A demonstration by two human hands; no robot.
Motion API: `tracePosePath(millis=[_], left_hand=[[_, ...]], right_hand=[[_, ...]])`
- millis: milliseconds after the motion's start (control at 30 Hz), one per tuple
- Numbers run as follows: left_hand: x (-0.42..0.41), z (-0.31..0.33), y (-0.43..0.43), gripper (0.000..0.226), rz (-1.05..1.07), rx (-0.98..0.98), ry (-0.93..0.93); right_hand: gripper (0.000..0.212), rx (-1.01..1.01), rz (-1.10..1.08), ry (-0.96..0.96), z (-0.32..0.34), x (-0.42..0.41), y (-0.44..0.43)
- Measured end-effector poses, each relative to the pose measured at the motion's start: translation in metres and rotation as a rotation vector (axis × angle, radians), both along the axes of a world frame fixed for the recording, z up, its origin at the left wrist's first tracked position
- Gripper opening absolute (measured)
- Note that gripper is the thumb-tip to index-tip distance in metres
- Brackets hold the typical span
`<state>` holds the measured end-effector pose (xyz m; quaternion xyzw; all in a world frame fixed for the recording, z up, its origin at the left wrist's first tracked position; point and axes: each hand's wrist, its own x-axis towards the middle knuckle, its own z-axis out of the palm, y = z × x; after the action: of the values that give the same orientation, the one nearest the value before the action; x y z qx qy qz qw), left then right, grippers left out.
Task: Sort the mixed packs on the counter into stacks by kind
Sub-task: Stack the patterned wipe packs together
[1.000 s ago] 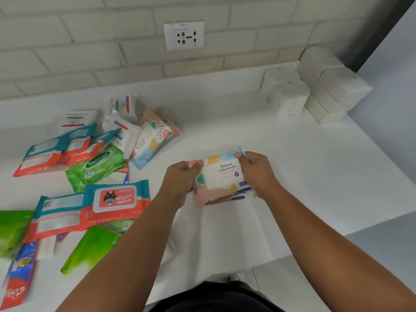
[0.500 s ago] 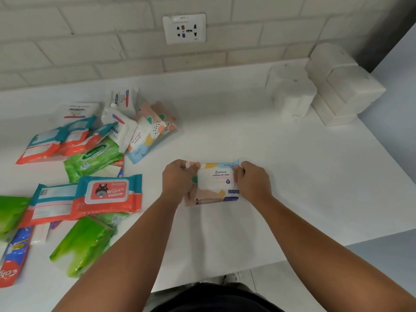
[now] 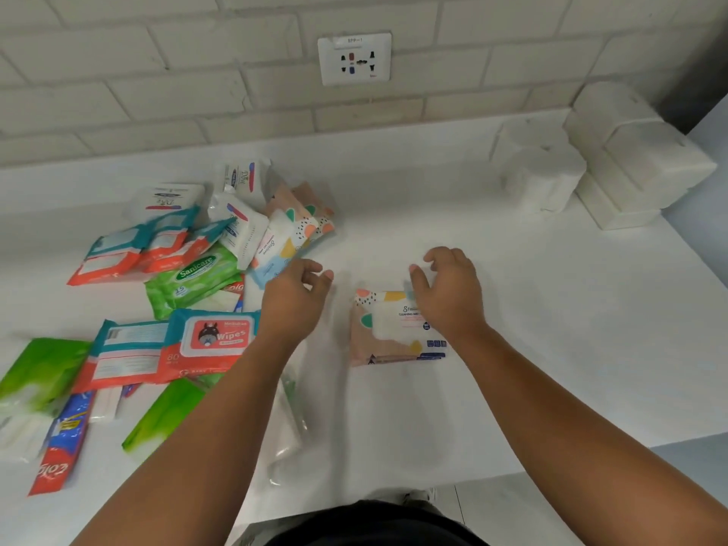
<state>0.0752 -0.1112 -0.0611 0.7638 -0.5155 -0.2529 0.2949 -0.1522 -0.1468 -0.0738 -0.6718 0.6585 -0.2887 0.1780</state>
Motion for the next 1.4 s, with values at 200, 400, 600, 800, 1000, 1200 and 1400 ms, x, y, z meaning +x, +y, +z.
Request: tracePosePath(millis=[200,400,600,800,1000,1200,1400], left_hand=[[0.063,0.028,-0.02,0.011,-0.056,-0.078,-0.166],[0.104,0.028,-0.051,0.028,-0.153,-0.071,-0.312],[0.112,0.006,-0.055,0.036,-0.311,-0.1,-0.415],[0.111,-0.02,-0.052,0.053,-0.321,-0.173,-0.389],[0.109,-0.02,-0.045,0.037,-0.28,-0.302,-0.287],[0.102,0.003,-0.041,0.05,-0.204,-0.195,-0.139],[0.083,0.049,-0.032,0.069,-0.272,-0.086,0.481]], right_hand=[[0.028,0.01,0.206,-0.146,0.028,0.096,-0.016],[0.038,0.166,0.173,-0.209,0.025,0.161,-0.051],[0.027,0.407,0.037,-0.476,0.01,0.189,-0.073],[0.012,0.447,-0.026,-0.704,0.006,0.203,-0.074],[0.007,0.379,0.005,-0.705,0.017,0.199,-0.065],[0.02,0.265,0.051,-0.56,0.038,0.164,-0.051],[0.03,0.21,0.157,-0.577,0.058,0.123,-0.038]])
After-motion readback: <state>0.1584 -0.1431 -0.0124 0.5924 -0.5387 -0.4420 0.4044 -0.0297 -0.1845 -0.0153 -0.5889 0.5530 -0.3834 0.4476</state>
